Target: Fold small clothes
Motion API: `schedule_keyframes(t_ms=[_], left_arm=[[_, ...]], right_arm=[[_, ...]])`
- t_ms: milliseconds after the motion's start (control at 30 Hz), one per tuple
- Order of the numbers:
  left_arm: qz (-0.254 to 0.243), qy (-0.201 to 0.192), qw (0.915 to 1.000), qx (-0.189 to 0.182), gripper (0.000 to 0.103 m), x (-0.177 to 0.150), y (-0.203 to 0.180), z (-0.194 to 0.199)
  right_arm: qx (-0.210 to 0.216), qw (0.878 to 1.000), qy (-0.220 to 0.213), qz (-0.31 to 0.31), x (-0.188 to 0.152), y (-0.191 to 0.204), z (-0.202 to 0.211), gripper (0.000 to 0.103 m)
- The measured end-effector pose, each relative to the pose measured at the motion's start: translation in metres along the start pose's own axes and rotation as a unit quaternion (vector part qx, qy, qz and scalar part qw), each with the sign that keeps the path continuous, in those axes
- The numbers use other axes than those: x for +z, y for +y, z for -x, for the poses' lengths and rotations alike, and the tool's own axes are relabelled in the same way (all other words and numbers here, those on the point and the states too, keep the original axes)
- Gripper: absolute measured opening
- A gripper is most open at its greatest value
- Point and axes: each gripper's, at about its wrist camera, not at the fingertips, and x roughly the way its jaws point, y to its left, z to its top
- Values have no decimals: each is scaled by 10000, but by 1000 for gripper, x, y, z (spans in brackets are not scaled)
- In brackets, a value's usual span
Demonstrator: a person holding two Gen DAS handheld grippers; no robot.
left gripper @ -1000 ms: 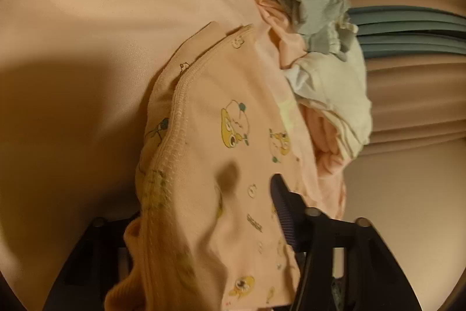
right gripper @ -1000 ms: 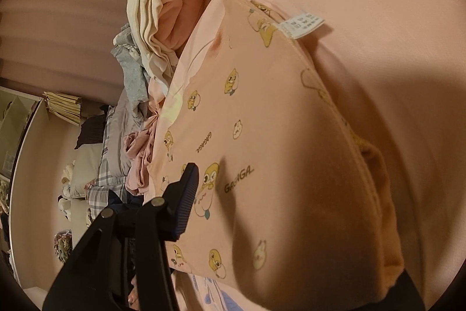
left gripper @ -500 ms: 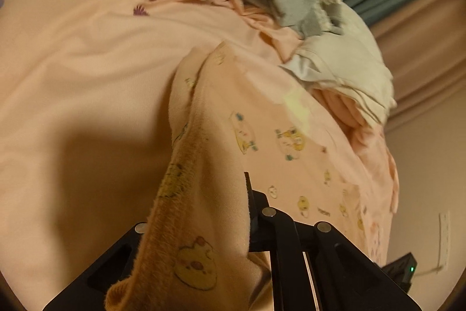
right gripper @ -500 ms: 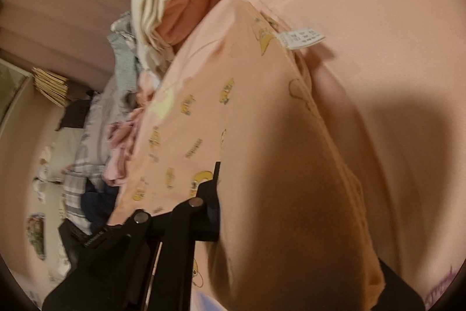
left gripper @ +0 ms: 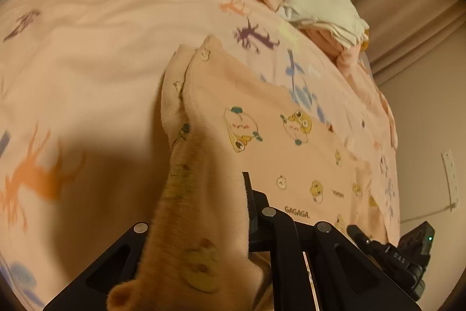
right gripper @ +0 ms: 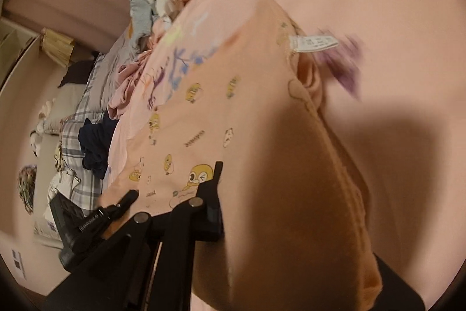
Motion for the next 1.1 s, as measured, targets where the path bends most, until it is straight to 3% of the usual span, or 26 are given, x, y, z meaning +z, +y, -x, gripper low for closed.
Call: schedule_keyframes(t_ms=[300, 400, 600, 800, 1100], left_arm=[[26, -146, 9999, 62, 14, -19, 14, 5], [12, -122, 9998, 124, 18, -23, 20, 11], [-421, -359, 9966, 610, 19, -41, 17, 24], [-961, -501, 9864, 1234, 19, -54, 10, 31], [-915, -502, 9865, 1265, 19, -61, 20, 40]], right_arm=[[-123, 9995, -194, -195, -24, -22, 28, 10], [-419, 9984, -360, -111, -34, -31, 43, 6], [-581, 9970, -487, -169, -47, -49, 64, 5], [-869, 9944, -594, -47, -58, -51, 74, 4], [-1315, 9893, -593, 220, -61, -43, 74, 3]])
